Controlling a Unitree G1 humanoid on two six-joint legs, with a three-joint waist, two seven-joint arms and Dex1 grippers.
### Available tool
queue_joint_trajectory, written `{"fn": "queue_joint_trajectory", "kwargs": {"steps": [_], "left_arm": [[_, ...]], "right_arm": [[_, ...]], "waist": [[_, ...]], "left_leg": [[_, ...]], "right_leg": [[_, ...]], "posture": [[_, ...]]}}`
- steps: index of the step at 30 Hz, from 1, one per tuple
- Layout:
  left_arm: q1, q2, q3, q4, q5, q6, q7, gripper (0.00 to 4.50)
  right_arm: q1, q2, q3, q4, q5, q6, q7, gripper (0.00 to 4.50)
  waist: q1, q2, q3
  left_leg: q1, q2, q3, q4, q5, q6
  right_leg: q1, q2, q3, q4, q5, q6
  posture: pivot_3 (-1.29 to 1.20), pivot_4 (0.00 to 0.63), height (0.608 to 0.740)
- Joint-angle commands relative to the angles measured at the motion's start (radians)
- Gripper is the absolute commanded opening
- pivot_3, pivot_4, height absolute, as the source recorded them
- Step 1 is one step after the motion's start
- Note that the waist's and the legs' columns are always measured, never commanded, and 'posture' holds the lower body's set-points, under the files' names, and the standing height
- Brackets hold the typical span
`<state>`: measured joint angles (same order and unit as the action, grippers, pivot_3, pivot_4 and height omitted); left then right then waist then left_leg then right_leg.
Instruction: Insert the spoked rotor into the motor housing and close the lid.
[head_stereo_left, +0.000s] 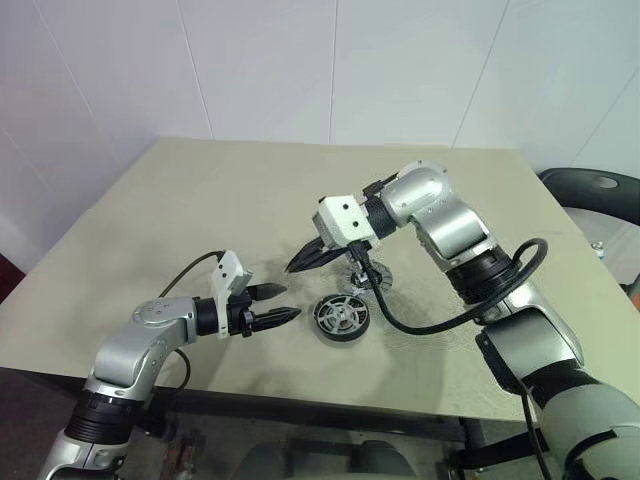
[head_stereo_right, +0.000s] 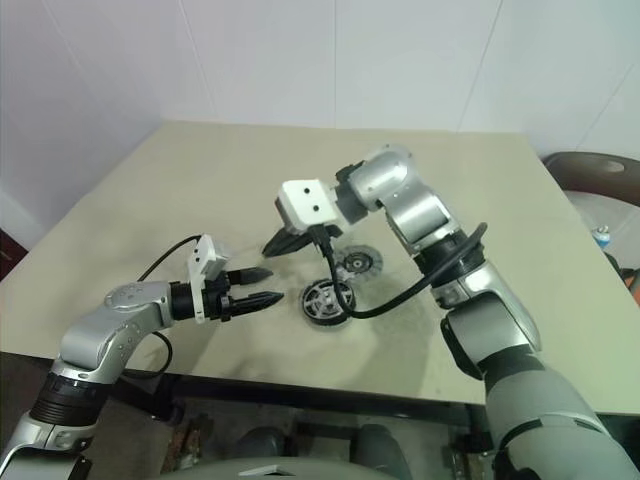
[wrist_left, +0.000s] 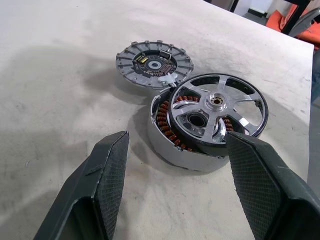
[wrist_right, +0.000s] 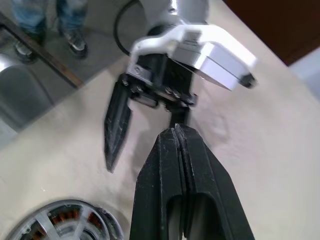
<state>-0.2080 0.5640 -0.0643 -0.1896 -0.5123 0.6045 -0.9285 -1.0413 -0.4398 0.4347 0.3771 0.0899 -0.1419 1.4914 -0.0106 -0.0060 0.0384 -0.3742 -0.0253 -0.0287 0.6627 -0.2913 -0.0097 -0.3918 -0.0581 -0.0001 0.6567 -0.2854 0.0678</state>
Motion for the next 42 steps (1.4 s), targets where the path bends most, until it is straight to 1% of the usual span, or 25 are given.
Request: {"fn": "queue_joint_trajectory", "kwargs": {"steps": [1,3,5,6,7,8,9,11,12,13,14,15,16,17,18,20,22,23,25,29,30,34,37,42], "left_arm": [[-0.004,-0.001,0.014,-0.02,-0.006,-0.013,0.003,3.25],[-0.003,-0.004,0.014,-0.024,-0.006,-0.013,0.005,3.25],[-0.001,-0.007,0.014,-0.03,-0.007,-0.012,0.01,3.25],[0.001,-0.009,0.015,-0.034,-0.008,-0.011,0.013,3.25],[0.004,-0.011,0.018,-0.037,-0.01,-0.009,0.017,3.25],[0.009,-0.013,0.019,-0.039,-0.01,-0.009,0.021,3.25],[0.015,-0.014,0.021,-0.041,-0.011,-0.009,0.025,3.25],[0.028,-0.015,0.025,-0.046,-0.014,-0.008,0.03,3.25],[0.035,-0.015,0.027,-0.048,-0.015,-0.008,0.032,3.25],[0.041,-0.013,0.029,-0.049,-0.016,-0.008,0.031,3.25],[0.047,-0.012,0.031,-0.049,-0.017,-0.009,0.031,3.25],[0.051,-0.012,0.033,-0.047,-0.02,-0.007,0.03,3.25],[0.052,-0.012,0.036,-0.043,-0.022,-0.005,0.029,3.25],[0.049,-0.015,0.037,-0.038,-0.024,-0.003,0.03,3.25],[0.043,-0.019,0.036,-0.03,-0.025,0.0,0.031,3.25],[0.035,-0.021,0.033,-0.02,-0.023,0.002,0.025,3.25],[0.023,-0.021,0.023,-0.005,-0.02,0.004,0.015,3.25],[0.02,-0.019,0.017,0.0,-0.016,0.003,0.01,3.25],[0.012,-0.019,0.01,0.009,-0.014,0.004,0.003,3.25],[0.002,-0.014,0.005,0.021,-0.014,0.005,-0.006,3.25],[-0.001,-0.015,0.003,0.027,-0.013,0.004,-0.008,3.25],[-0.001,-0.024,-0.005,0.039,-0.003,-0.004,-0.007,3.25],[0.007,-0.032,-0.007,0.025,-0.003,-0.002,-0.001,3.25],[0.02,-0.043,0.001,0.014,0.0,-0.004,0.016,3.25]], "right_arm": [[-0.023,-0.054,-0.005,0.067,-0.062,-0.238,0.031,0.19],[0.0,-0.077,-0.002,0.059,-0.043,-0.264,0.083,0.58],[0.039,-0.13,0.02,0.039,-0.041,-0.272,0.117,1.19],[0.065,-0.16,0.024,0.03,-0.048,-0.241,0.123,1.51],[0.09,-0.18,0.011,0.004,-0.019,-0.125,0.123,1.79],[0.107,-0.193,-0.018,-0.035,0.025,0.04,0.123,2.15],[0.115,-0.222,-0.04,-0.093,0.102,0.261,0.123,2.15],[0.113,-0.268,-0.092,-0.183,0.246,0.632,0.119,2.15],[0.1,-0.279,-0.144,-0.193,0.331,0.836,0.094,2.15],[0.094,-0.285,-0.186,-0.195,0.386,0.975,0.07,2.15],[0.134,-0.315,-0.213,-0.209,0.394,1.007,0.054,2.15],[0.187,-0.347,-0.227,-0.23,0.385,0.998,0.041,2.15],[0.234,-0.373,-0.243,-0.249,0.387,1.012,0.031,2.15],[0.263,-0.389,-0.272,-0.261,0.419,1.081,0.013,2.15],[0.293,-0.402,-0.306,-0.273,0.463,1.191,-0.012,2.15],[0.358,-0.423,-0.348,-0.321,0.529,1.345,-0.055,2.15],[0.487,-0.47,-0.355,-0.444,0.565,1.402,-0.084,2.15],[0.529,-0.479,-0.365,-0.485,0.583,1.431,-0.107,2.15],[0.575,-0.483,-0.386,-0.519,0.603,1.467,-0.152,2.15],[0.666,-0.521,-0.385,-0.6,0.628,1.459,-0.184,2.15],[0.68,-0.514,-0.389,-0.615,0.641,1.469,-0.201,2.15],[0.684,-0.453,-0.39,-0.661,0.678,1.491,-0.281,2.15],[0.688,-0.412,-0.366,-0.682,0.687,1.487,-0.333,2.15],[0.646,-0.337,-0.337,-0.614,0.669,1.487,-0.413,2.15]], "waist": [[-0.001,0.0,0.0],[-0.005,0.0,0.0],[-0.004,0.0,0.0],[-0.003,0.0,0.0],[-0.002,0.0,0.0],[0.0,0.0,0.0],[0.0,0.001,0.0],[0.0,0.002,0.002],[0.0,0.003,0.002],[0.0,0.003,0.002],[0.002,0.003,0.002],[0.005,0.002,0.001],[0.016,0.0,0.0],[0.022,0.0,0.0],[0.024,0.0,0.0],[0.025,0.002,0.001],[0.03,0.002,0.0],[0.029,0.002,0.0],[0.023,0.003,-0.001],[0.025,0.003,0.0],[0.025,0.003,0.0],[0.023,0.003,0.0],[0.025,0.003,-0.001],[0.025,0.002,-0.001]], "left_leg": [[0.0,0.0,0.0,0.0,0.0,0.0],[-0.001,0.0,0.0,0.0,0.0,0.0],[-0.001,0.0,0.0,-0.002,0.0,0.0],[-0.001,0.0,0.0,-0.002,0.0,0.0],[-0.001,0.0,0.0,-0.002,0.0,0.0],[-0.001,0.0,0.0,-0.002,0.0,0.0],[-0.001,0.0,0.0,-0.002,0.0,0.0],[-0.002,0.0,0.0,-0.001,0.0,0.0],[-0.002,0.0,0.0,-0.001,0.0,0.0],[-0.002,0.001,0.0,-0.001,0.0,0.0],[-0.001,0.001,0.0,-0.002,0.0,0.0],[-0.001,0.001,0.0,-0.002,0.0,0.0],[-0.001,0.001,0.0,-0.002,0.0,0.0],[-0.001,0.001,-0.001,-0.004,0.0,0.001],[0.0,0.001,0.0,-0.004,-0.001,0.001],[-0.003,0.0,0.0,-0.004,-0.001,0.002],[-0.007,0.0,0.001,-0.003,-0.002,0.003],[-0.011,0.0,0.0,-0.002,-0.002,0.003],[-0.016,0.0,0.001,-0.002,-0.002,0.004],[-0.016,0.0,0.001,0.0,-0.002,0.004],[-0.016,0.0,0.001,0.001,-0.002,0.004],[-0.015,0.0,0.001,0.003,-0.002,0.004],[-0.015,0.0,0.001,0.003,-0.002,0.004],[-0.015,0.0,0.001,0.003,-0.002,0.004]], "right_leg": [[0.0,0.0,0.0,0.0,0.0,0.0],[-0.001,0.0,0.0,-0.001,0.0,0.0],[-0.002,0.0,0.0,-0.001,0.0,0.0],[-0.002,0.0,0.0,-0.001,0.0,0.0],[-0.002,0.0,0.0,-0.001,0.0,0.0],[-0.001,0.0,0.0,-0.001,0.0,0.0],[-0.001,0.0,0.0,-0.001,0.0,0.0],[-0.001,-0.001,0.0,-0.001,0.0,0.0],[-0.002,-0.001,0.0,-0.001,0.0,0.0],[-0.002,-0.001,0.0,-0.001,0.0,0.0],[-0.002,-0.001,0.0,-0.001,-0.001,-0.001],[-0.002,-0.001,0.0,-0.001,-0.001,-0.003],[-0.002,-0.001,0.0,-0.002,-0.002,-0.003],[0.0,-0.001,-0.001,-0.006,-0.002,-0.004],[0.001,-0.002,-0.001,-0.007,-0.002,-0.004],[0.0,-0.003,0.0,-0.008,-0.002,-0.004],[-0.004,-0.004,0.0,-0.008,-0.002,-0.003],[-0.007,-0.004,0.0,-0.008,0.0,-0.001],[-0.013,-0.003,0.0,-0.007,0.0,0.0],[-0.013,-0.003,0.0,-0.006,0.0,0.0],[-0.012,-0.003,0.0,-0.006,0.0,0.0],[-0.011,-0.002,0.0,-0.006,0.0,0.0],[-0.01,-0.002,0.0,-0.006,0.0,0.001],[-0.01,-0.002,0.0,-0.006,0.001,0.001]], "posture": [[0.0,0.0,0.74],[0.0,0.0,0.74],[0.0,0.0,0.74],[0.0,0.0,0.74],[0.0,0.0,0.74],[0.0,0.0,0.74],[0.0,0.0,0.74],[0.0,0.0,0.74],[0.0,0.0,0.74],[0.0,0.0,0.74],[0.0,0.0,0.74],[0.0,0.0,0.74],[0.0,0.0,0.74],[0.0,0.0,0.74],[0.0,0.0,0.74],[0.0,0.0,0.74],[0.0,0.0,0.74],[0.0,0.0,0.74],[0.0,0.0,0.74],[0.0,0.0,0.74],[0.0,0.0,0.74],[0.0,0.0,0.74],[0.0,0.0,0.74],[0.0,0.0,0.74]]}}
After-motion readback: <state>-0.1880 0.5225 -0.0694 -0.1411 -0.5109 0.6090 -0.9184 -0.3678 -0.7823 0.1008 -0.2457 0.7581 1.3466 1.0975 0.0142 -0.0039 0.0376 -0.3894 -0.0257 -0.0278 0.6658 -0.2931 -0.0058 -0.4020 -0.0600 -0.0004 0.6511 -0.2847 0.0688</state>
